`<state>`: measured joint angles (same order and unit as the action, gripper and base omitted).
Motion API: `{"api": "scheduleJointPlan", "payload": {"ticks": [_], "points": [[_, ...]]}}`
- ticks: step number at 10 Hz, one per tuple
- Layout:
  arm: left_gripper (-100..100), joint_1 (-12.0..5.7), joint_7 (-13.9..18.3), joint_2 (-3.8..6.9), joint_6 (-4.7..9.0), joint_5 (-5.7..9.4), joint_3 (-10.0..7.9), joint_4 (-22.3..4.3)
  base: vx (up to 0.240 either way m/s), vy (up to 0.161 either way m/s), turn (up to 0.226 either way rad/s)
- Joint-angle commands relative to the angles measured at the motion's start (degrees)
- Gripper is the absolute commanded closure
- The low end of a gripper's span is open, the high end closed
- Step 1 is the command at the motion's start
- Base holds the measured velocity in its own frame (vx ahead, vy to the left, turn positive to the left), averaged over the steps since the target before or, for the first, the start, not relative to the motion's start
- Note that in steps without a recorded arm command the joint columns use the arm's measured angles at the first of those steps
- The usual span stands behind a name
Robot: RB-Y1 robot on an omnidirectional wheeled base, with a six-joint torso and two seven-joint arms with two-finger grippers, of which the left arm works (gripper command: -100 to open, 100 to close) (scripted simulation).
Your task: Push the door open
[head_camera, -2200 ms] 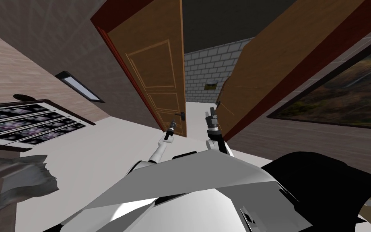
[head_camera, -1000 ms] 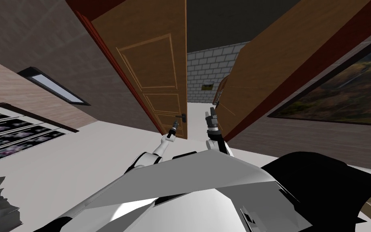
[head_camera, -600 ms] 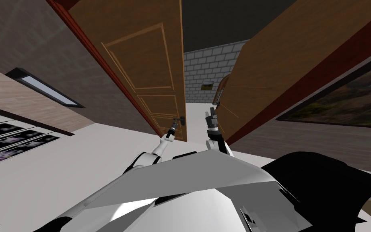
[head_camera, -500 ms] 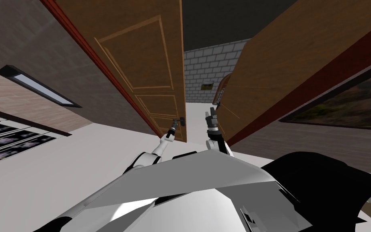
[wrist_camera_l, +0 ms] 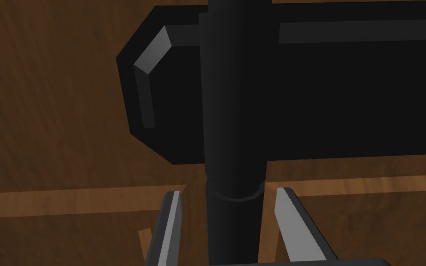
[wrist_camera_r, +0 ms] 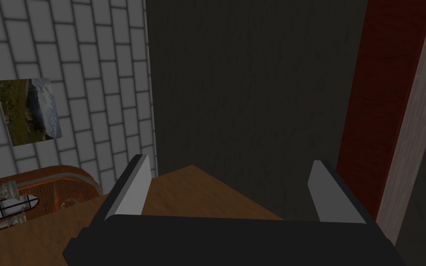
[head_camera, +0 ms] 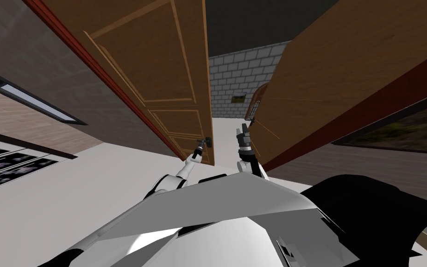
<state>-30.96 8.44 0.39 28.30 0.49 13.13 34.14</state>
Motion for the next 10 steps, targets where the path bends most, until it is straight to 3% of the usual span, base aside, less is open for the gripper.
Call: {"api": "scheduleJointPlan", "payload": {"ticks": [1, 5, 10], "points": [[100, -0.04, 0.02, 0.01, 0.06, 0.01, -0.01, -0.09, -0.014, 0.008, -0.011], [100, -0.04, 0.02, 0.01, 0.06, 0.01, -0.01, -0.09, -0.002, 0.002, -0.001], [100, 0.18, -0.88, 2.19, -0.05, 0.82, -2.43, -0.27, 0.127, -0.112, 0.039]]}}
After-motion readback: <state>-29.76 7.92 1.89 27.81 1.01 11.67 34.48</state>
